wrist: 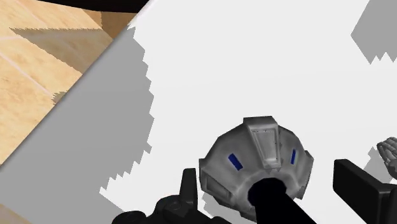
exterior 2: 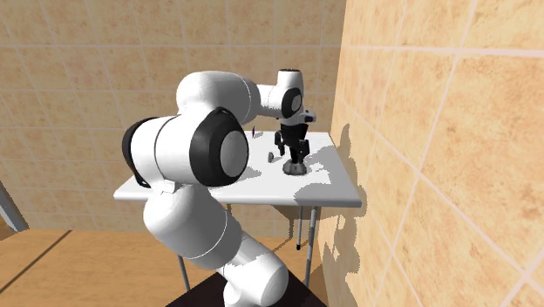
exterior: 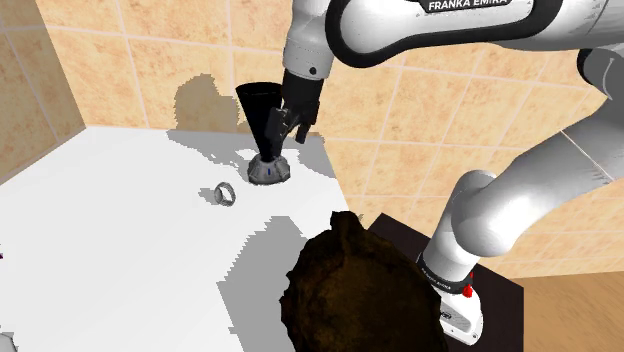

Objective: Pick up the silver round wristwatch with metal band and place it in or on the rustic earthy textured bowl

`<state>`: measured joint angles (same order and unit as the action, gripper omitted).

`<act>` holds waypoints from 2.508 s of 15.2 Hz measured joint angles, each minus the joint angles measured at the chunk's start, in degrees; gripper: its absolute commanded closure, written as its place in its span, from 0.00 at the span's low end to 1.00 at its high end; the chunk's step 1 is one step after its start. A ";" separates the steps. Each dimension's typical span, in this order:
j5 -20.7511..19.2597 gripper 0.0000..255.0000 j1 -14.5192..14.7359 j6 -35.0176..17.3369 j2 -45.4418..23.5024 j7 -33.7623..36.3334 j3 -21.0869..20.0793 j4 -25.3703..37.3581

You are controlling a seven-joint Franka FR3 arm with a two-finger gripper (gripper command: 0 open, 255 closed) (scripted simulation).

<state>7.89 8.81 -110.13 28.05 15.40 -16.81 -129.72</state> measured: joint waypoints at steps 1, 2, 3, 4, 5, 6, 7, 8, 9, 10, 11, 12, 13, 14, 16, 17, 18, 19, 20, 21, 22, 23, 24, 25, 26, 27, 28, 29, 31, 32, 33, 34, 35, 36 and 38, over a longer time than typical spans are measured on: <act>0.08 0.00 0.30 -0.79 -1.45 0.89 -1.05 0.77; 0.15 0.00 0.66 -1.25 -2.68 1.91 -2.16 1.60; 0.07 0.00 0.92 -1.69 -4.14 2.85 -3.20 2.73; -0.10 0.00 1.16 -2.44 -5.78 3.86 -4.31 3.71; -0.31 0.00 1.34 -2.81 -7.19 4.61 -5.16 4.80; -0.57 0.00 1.55 -2.96 -8.55 5.44 -6.03 6.06; -1.06 0.00 1.75 -3.78 -10.57 6.62 -7.24 7.32; -1.54 0.00 2.00 -4.19 -12.30 7.77 -8.32 8.67; -1.96 0.00 2.29 -4.63 -13.68 8.81 -9.28 9.63; -2.63 0.00 2.50 -5.06 -15.46 9.86 -10.25 10.97; -3.21 0.00 2.66 -4.98 -16.88 10.55 -10.90 12.42; -3.65 0.00 2.78 -5.54 -17.92 11.10 -11.37 12.85; -4.08 0.00 2.90 -6.23 -18.89 11.72 -11.82 13.06; -4.34 0.00 2.90 -6.91 -19.47 11.90 -11.97 12.93; -4.66 0.00 2.98 -8.38 -20.14 12.29 -12.25 12.07; -4.80 0.00 3.05 -9.23 -20.42 12.55 -12.41 11.47; -4.98 0.00 3.07 -9.95 -20.78 12.72 -12.53 11.07; -5.12 0.00 3.05 -10.53 -21.07 12.79 -12.56 10.75; -5.23 0.00 3.05 -10.80 -21.27 12.88 -12.61 10.66; -5.23 0.00 3.04 -10.94 -21.28 12.86 -12.60 10.54; -5.24 0.00 3.04 -11.02 -21.30 12.85 -12.60 10.48; -5.24 0.00 3.03 -11.06 -21.31 12.84 -12.60 10.45; -5.25 0.00 3.03 -11.09 -21.31 12.85 -12.60 10.44; -5.25 0.00 3.03 -11.10 -21.31 12.84 -12.60 10.43; -5.25 0.00 3.03 -11.10 -21.31 12.84 -12.60 10.43; -5.25 1.00 3.03 -11.10 -21.31 12.84 -12.60 10.43; -5.25 1.00 3.03 -11.10 -21.31 12.84 -12.60 10.43; -5.25 1.00 3.03 -11.10 -21.31 12.84 -12.60 10.43; -5.25 1.00 3.03 -11.10 -21.31 12.84 -12.60 10.43; -5.25 1.00 3.03 -11.10 -21.31 12.84 -12.60 10.43; -5.25 1.00 3.03 -11.10 -21.31 12.84 -12.60 10.43; -5.25 1.00 3.03 -11.10 -21.31 12.84 -12.60 10.43; -5.25 1.00 3.03 -11.10 -21.31 12.84 -12.60 10.43; -5.25 1.00 3.03 -11.10 -21.31 12.84 -12.60 10.43; -5.22 1.00 3.05 -10.81 -21.24 12.87 -12.61 10.65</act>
<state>2.67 11.86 -120.94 6.81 28.27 -29.41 -119.08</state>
